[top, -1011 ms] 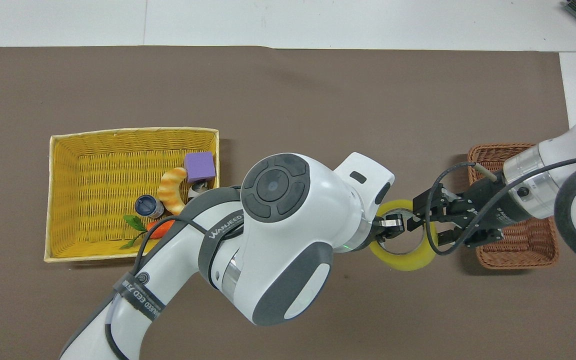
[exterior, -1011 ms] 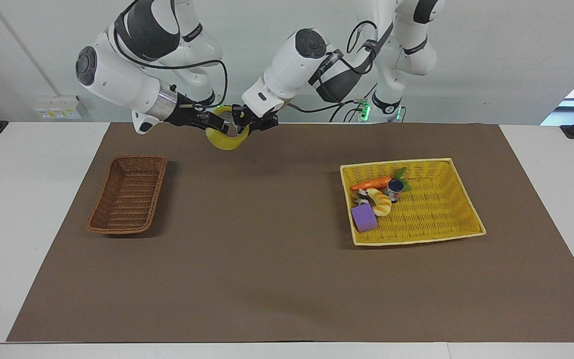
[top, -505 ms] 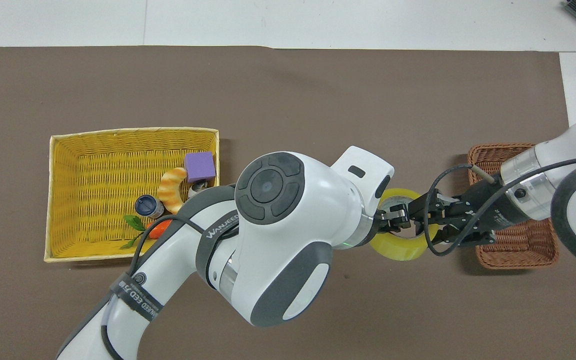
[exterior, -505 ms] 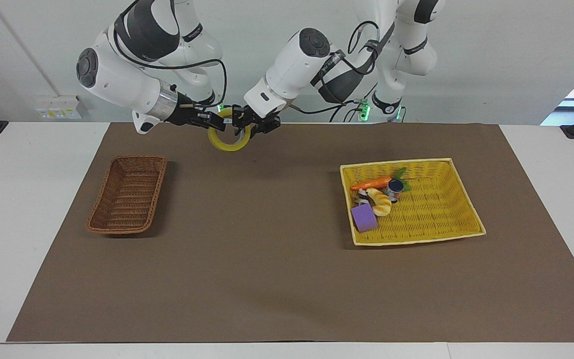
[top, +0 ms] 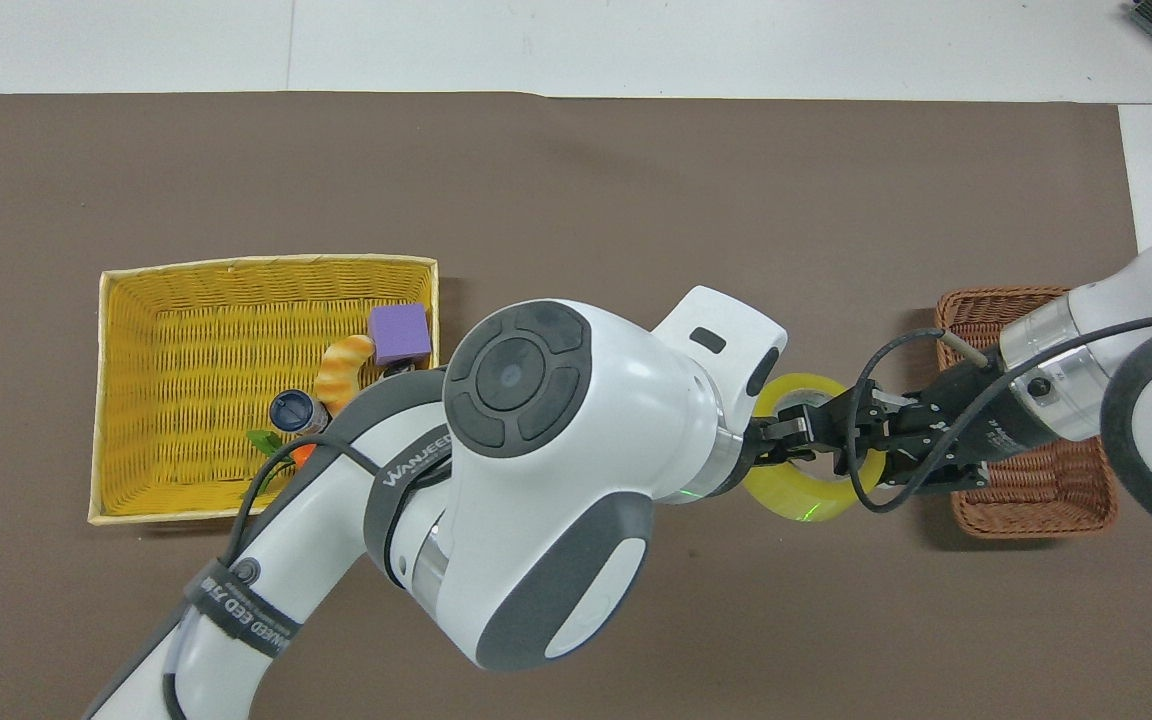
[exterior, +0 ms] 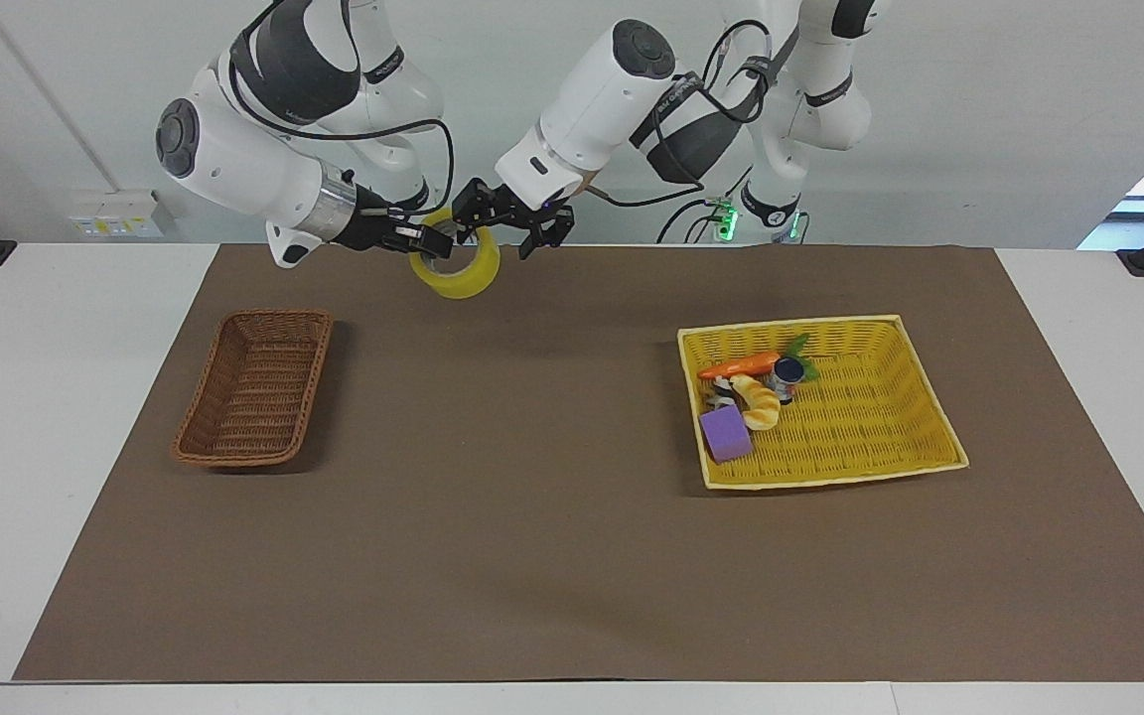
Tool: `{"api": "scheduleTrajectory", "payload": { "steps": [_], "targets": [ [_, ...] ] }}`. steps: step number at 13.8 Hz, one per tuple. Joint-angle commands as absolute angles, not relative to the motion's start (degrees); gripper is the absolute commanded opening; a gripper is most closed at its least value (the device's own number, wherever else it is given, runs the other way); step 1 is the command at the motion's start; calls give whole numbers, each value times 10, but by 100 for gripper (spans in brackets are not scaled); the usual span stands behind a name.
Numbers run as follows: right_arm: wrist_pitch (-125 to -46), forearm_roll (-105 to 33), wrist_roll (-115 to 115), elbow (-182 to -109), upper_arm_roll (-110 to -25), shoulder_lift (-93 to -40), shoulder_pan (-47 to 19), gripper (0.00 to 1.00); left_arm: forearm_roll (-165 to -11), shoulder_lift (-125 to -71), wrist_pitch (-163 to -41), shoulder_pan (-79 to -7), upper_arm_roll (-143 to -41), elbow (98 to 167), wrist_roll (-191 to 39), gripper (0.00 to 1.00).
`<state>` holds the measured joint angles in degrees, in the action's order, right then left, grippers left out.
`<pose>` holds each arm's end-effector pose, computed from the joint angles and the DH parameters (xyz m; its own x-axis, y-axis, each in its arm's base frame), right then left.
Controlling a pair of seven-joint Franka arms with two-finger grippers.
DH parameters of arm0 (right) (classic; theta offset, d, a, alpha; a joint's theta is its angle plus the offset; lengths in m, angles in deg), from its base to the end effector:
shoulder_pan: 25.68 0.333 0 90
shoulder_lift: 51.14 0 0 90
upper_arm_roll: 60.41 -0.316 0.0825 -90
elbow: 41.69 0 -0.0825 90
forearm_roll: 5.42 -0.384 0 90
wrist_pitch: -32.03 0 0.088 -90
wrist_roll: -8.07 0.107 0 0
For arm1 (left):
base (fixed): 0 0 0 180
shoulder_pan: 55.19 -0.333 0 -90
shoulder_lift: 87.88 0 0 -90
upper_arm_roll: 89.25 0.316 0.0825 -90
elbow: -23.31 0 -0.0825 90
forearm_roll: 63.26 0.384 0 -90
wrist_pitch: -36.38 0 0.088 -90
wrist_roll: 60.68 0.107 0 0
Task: Move tape to another basket
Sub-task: 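Open the left gripper and withdraw it while the right gripper holds tape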
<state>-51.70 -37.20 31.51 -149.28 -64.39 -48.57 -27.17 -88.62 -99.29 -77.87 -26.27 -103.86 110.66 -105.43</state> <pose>0.5050 0.0836 0.5174 0.8161 -0.2518 -0.5202 -0.4623 -0.8247 -0.3260 0.4626 -0.4543 0.5808 0.9789 0.1137 -0.1700 0.1841 -0.8515 0.4909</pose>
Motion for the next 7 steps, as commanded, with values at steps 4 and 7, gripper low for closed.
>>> {"api": "scheduleTrajectory", "payload": {
  "steps": [4, 7],
  "targets": [
    [-509, -331, 303, -1469, -645, -482, -296, 0, -886, -973, -711, -359, -1039, 1109, -1056, 100],
    [-510, -292, 230, -1459, -645, -483, -352, 0, -881, -974, -696, -409, -1039, 1109, -1048, 100]
  ]
}}
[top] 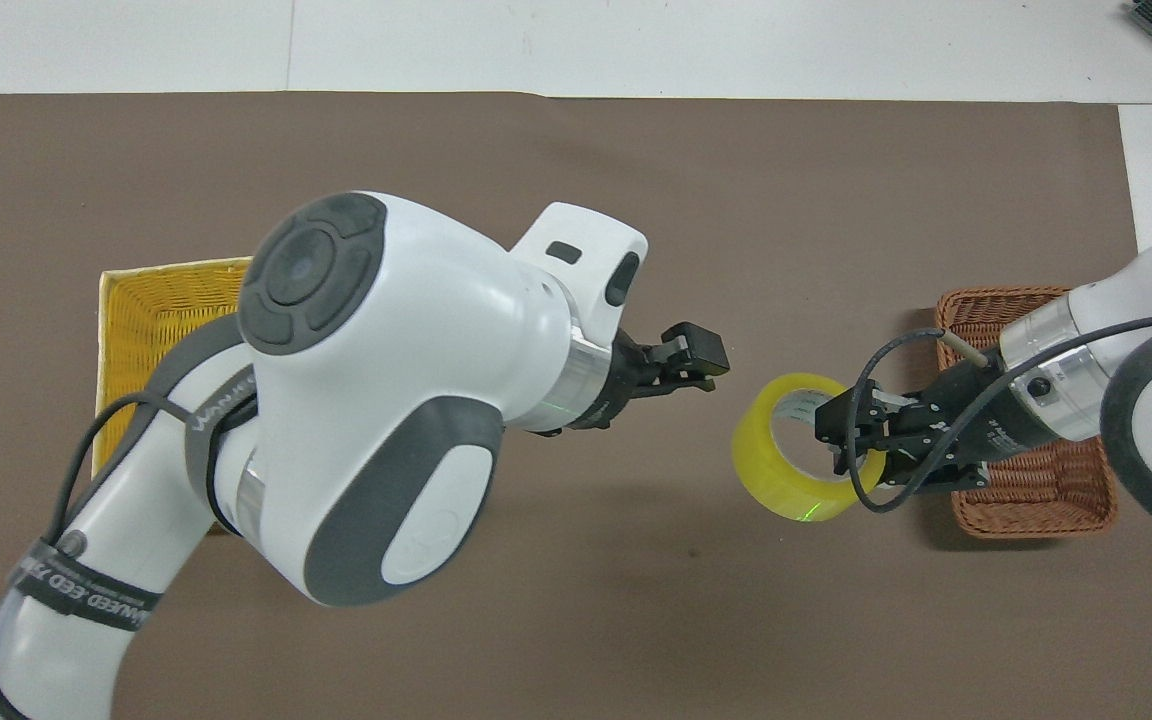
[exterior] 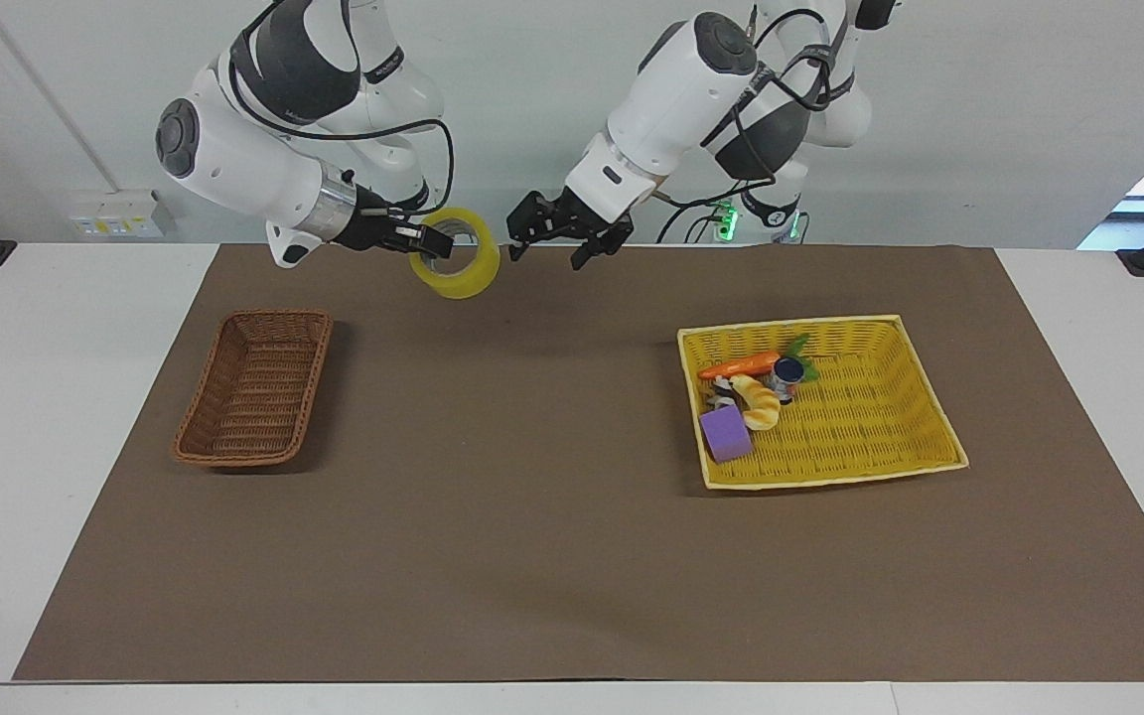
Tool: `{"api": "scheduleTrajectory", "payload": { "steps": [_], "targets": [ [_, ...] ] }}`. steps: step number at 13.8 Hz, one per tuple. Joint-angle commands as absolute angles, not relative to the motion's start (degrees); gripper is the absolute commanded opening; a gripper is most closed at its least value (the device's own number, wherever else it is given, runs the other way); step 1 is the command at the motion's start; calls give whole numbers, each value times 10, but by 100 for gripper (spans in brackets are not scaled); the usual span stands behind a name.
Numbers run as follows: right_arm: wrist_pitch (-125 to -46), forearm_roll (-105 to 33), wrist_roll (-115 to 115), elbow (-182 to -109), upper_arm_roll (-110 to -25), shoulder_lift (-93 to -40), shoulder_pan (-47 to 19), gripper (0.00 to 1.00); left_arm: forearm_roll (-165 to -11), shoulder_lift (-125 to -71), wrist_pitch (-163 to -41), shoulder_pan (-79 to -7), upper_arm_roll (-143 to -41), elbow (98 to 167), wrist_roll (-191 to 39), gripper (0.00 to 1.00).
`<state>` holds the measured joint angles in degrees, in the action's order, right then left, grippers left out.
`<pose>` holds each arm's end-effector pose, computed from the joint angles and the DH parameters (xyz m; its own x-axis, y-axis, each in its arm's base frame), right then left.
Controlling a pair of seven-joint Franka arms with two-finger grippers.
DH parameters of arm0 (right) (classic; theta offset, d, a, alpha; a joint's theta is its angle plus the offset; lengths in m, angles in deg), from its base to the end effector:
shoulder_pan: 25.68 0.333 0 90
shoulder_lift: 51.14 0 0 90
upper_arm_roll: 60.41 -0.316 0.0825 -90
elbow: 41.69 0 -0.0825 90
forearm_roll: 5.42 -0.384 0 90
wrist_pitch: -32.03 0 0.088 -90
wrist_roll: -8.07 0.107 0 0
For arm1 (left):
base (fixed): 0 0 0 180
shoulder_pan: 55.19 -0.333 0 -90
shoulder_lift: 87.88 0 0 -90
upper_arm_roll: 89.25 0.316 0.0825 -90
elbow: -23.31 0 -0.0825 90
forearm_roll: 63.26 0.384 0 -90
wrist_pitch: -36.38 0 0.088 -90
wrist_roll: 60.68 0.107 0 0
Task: Move tape to another basket
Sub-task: 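Open the left gripper and withdraw it while the right gripper holds tape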
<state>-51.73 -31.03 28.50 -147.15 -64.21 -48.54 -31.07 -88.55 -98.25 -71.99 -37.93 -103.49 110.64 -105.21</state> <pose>0.5127 0.0365 0.5284 0.8462 -0.2957 -0.4432 -0.4447 -0.8502 -0.2817 0.5325 -0.3475 0.5821 0.9373 0.2745 -0.2148 0.3437 -0.8304 0.4386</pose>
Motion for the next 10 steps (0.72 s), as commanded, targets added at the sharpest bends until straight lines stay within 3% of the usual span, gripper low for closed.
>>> {"api": "scheduleTrajectory", "payload": {
  "steps": [1, 3, 5, 10],
  "targets": [
    [-520, -248, 190, -1462, -646, -483, -370, 0, -860, -975, -687, -424, -1039, 1108, -1032, 100],
    [-570, -166, 112, -1478, -645, -487, -392, 0, -826, -974, -672, -452, -1039, 1108, -999, 100],
    [-609, -150, 37, -1481, -645, -515, -437, 0, -816, -975, -648, -489, -1038, 1108, -947, 100],
    [-714, -107, -12, -1494, -645, -567, -469, 0, -722, -971, -592, -574, -1038, 1101, -787, 100]
  ]
}}
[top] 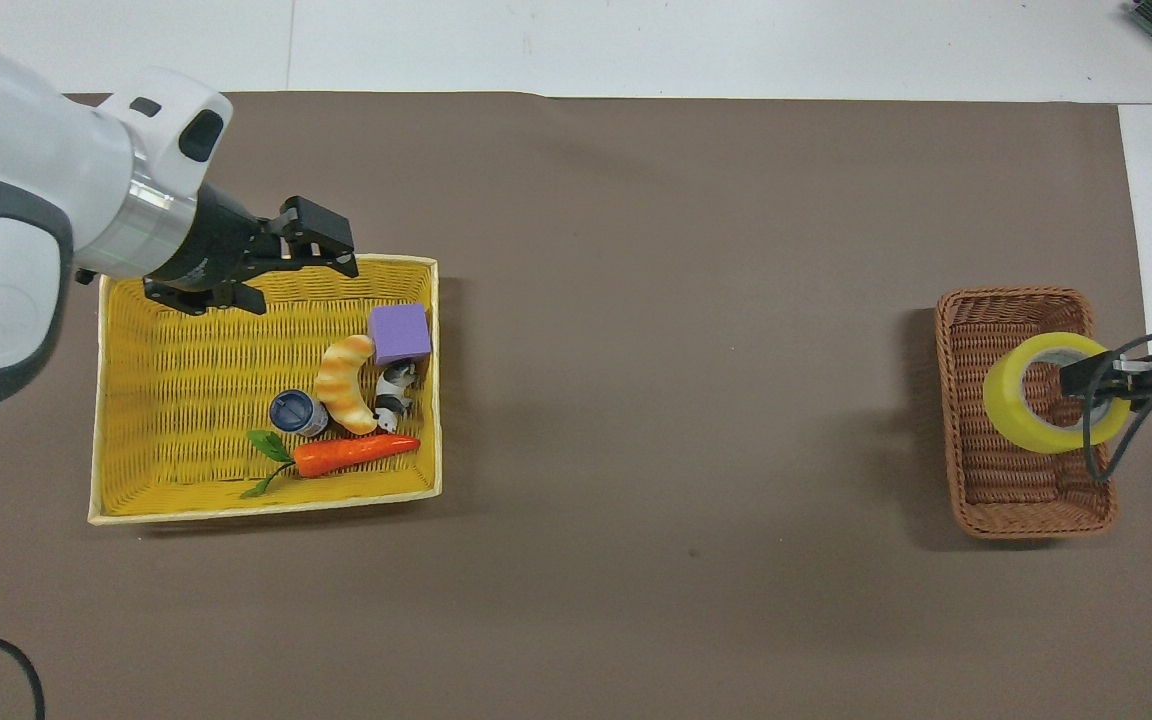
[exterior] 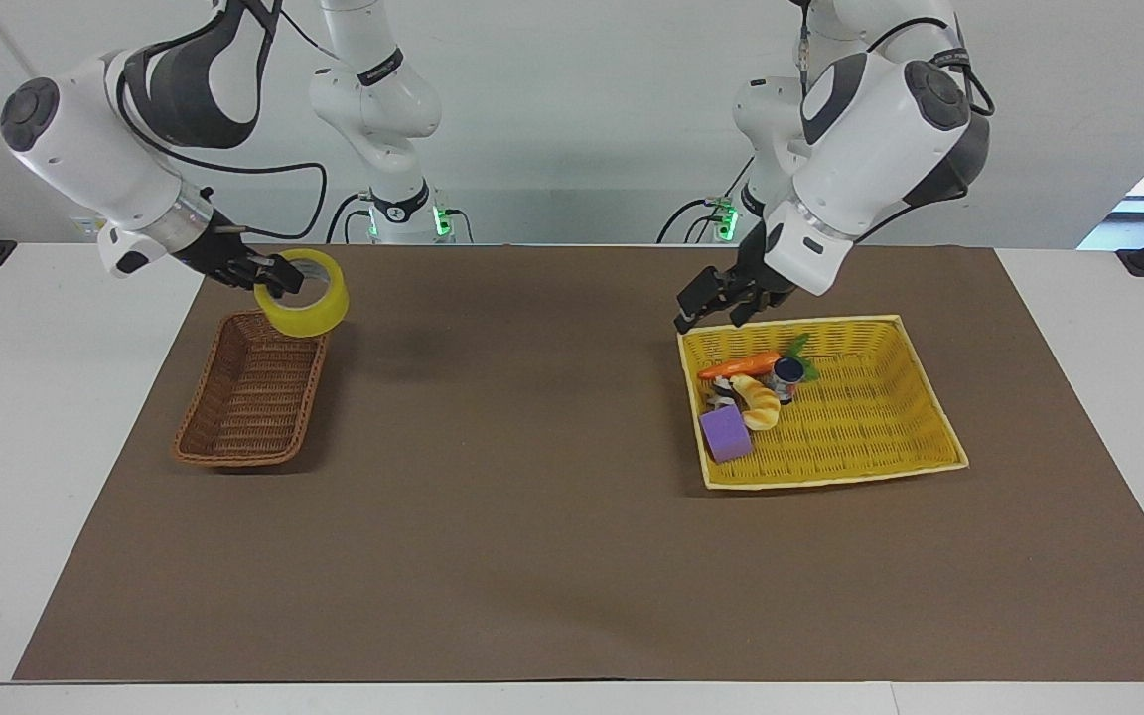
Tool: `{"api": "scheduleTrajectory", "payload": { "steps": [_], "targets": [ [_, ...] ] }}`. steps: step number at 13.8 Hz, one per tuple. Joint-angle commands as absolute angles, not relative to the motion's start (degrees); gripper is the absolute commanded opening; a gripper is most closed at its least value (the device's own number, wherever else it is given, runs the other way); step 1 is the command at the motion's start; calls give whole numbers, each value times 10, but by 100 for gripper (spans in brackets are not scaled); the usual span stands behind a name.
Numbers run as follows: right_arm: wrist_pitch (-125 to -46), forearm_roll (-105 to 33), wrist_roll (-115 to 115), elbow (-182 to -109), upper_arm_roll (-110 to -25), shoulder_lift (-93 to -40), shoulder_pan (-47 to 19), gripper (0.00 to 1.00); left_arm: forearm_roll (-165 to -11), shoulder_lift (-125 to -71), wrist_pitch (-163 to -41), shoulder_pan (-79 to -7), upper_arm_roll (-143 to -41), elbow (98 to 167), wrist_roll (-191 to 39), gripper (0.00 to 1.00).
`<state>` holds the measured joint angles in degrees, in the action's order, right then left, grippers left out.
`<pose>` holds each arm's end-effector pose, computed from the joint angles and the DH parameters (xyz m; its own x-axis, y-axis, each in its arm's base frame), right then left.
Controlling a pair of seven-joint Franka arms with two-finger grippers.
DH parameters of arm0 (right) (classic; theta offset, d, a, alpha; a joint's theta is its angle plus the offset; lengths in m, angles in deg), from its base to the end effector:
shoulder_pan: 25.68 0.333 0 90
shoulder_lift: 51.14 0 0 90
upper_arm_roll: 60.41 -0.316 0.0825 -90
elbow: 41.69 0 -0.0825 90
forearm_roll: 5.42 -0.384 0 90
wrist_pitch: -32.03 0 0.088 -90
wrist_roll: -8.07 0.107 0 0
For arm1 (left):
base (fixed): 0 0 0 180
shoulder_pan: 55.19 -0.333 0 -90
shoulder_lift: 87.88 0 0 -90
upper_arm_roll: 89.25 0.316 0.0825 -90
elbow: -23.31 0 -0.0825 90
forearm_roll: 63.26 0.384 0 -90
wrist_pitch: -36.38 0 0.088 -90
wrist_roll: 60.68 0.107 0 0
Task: Move tape to another basket
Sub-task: 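Lower the tape into the brown basket and open the right gripper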
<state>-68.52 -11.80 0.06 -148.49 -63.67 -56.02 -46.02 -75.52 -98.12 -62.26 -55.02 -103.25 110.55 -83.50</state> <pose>0.5402 -0.1564 0.4543 0.9688 -0.1732 -0.1771 -0.1981 -0.9710 -0.1341 0.5975 -0.1586 0.5619 0.9816 0.1738 -0.0789 0.1879 -0.9522 0.2408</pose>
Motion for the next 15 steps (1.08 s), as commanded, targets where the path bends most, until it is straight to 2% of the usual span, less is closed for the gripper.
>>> {"api": "scheduleTrajectory", "payload": {
  "steps": [1, 6, 14, 15],
  "targets": [
    [-727, -107, -13, -1497, -645, -579, -469, 0, -687, -971, -589, -580, -1038, 1101, -776, 100],
    [-800, -106, -79, -1539, -645, -607, -507, 0, -616, -971, -592, -613, -1038, 1100, -706, 100],
    [-827, -107, -72, -1549, -645, -647, -513, 0, -613, -971, -586, -613, -1039, 1100, -703, 100],
    [-831, -107, -71, -1549, -645, -650, -513, 8, -612, -970, -586, -613, -1038, 1100, -702, 100]
  ]
}}
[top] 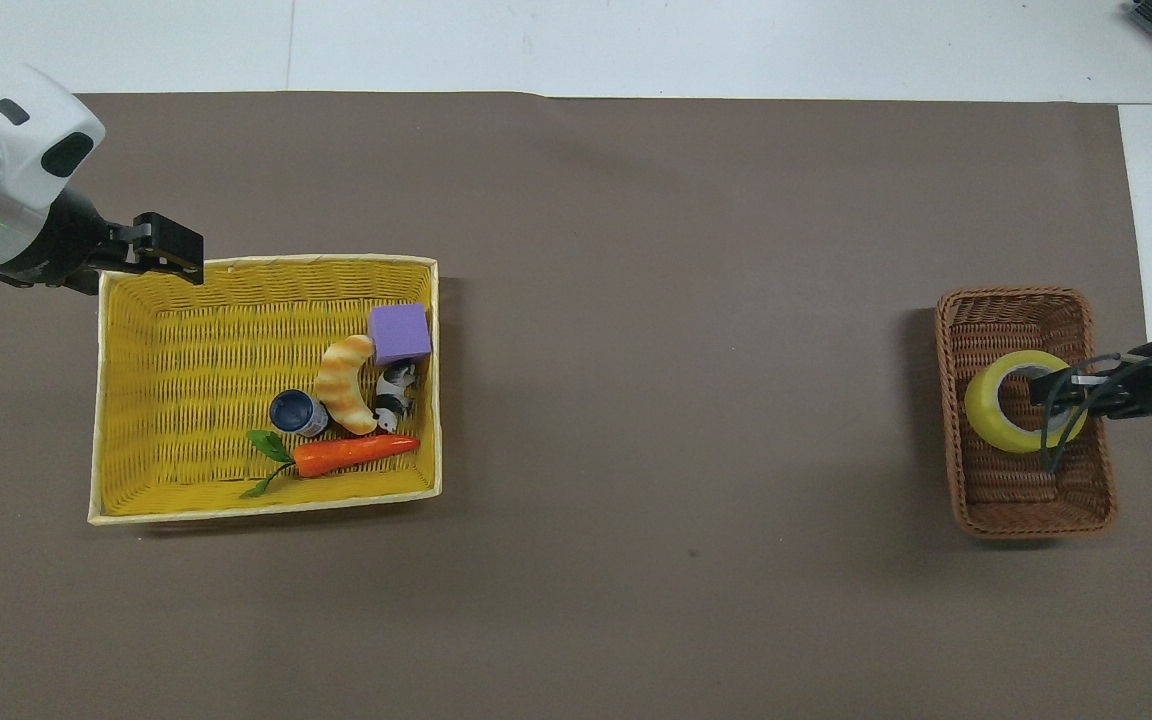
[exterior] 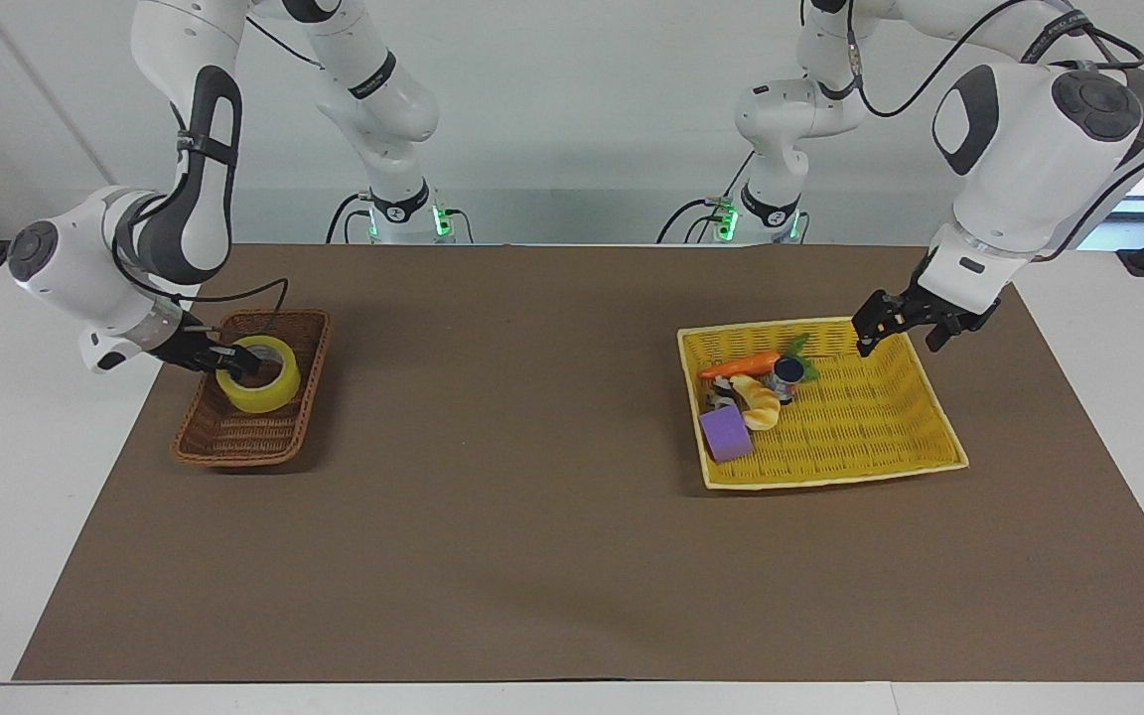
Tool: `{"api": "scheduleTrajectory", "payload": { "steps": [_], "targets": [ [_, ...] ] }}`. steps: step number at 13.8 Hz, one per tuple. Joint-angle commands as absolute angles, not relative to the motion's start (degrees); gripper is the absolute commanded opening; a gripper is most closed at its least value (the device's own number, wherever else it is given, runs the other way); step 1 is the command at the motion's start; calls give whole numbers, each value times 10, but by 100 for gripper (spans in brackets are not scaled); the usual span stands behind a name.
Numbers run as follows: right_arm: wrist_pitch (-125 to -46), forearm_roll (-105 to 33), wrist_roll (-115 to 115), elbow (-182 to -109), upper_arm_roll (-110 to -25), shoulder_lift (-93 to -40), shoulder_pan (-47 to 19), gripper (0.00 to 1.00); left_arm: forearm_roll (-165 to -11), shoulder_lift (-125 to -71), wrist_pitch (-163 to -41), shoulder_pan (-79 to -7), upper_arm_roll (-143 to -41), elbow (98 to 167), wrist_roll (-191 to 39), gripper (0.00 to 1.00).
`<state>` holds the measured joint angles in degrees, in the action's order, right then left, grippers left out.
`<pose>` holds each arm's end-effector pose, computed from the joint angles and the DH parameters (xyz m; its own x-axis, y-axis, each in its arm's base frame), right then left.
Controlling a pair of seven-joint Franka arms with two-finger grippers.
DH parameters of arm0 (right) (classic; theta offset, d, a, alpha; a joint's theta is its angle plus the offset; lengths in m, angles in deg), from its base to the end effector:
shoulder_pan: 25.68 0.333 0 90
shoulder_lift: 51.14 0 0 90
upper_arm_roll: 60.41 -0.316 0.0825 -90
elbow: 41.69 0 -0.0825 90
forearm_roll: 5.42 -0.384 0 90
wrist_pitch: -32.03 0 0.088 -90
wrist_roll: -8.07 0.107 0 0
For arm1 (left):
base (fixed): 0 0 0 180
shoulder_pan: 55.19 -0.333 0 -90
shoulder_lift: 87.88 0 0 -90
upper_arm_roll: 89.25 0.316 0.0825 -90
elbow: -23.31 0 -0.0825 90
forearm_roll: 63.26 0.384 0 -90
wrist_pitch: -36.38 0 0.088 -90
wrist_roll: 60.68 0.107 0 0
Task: Move tape to another basket
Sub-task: 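Lower the tape into the brown basket and open the right gripper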
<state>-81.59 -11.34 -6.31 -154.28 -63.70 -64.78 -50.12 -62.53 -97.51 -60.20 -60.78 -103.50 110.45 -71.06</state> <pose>0.5391 -0.2027 0.3372 0.9700 -0.1522 -0.1893 -0.1815 -0.9721 -0.1483 0.6066 -0.0795 0.5630 0.9995 0.0319 -0.0034 0.0320 -0.9991 0.0284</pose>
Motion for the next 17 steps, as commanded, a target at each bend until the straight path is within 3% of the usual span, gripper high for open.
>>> {"api": "scheduleTrajectory", "payload": {
  "steps": [1, 3, 4, 10, 17],
  "targets": [
    [-831, -107, -70, -1549, -645, -651, -513, 29, -612, -972, -581, -620, -1038, 1099, -697, 100],
    [-831, -107, -68, -1549, -645, -651, -513, 79, -613, -970, -572, -602, -998, 1098, -650, 100],
    [-831, -107, -65, -1548, -645, -651, -513, 100, -615, -964, -564, -564, -953, 1095, -636, 100],
    [-779, -106, -56, -1491, -646, -641, -499, 100, -619, -912, -524, -539, -919, 1094, -632, 100],
    [-704, -84, 66, -1477, -646, -559, -407, 100, -621, -893, -510, -530, -896, 1109, -631, 100]
  ]
}}
